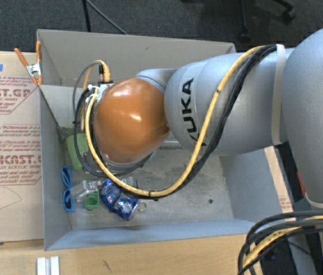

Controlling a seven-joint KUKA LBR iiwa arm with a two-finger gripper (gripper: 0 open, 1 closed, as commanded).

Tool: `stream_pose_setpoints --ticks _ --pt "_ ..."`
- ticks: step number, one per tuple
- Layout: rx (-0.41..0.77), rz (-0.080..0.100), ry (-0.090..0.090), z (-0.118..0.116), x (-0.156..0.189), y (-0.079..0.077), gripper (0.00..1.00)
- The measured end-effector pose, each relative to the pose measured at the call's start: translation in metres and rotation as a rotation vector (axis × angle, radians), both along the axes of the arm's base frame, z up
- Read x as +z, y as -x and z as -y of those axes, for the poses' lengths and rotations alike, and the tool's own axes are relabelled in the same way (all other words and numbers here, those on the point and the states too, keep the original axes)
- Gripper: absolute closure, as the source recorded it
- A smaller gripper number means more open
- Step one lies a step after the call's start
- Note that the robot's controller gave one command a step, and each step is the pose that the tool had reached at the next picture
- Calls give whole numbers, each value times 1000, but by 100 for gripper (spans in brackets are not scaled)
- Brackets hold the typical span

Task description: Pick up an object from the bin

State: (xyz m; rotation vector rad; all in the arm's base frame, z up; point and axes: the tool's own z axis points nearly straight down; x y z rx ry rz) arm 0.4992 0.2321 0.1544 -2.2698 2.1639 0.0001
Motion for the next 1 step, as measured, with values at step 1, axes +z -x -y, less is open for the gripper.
stream_pose_setpoints --ticks 1 --pt "-2 11 -2 70 -76 -44 0"
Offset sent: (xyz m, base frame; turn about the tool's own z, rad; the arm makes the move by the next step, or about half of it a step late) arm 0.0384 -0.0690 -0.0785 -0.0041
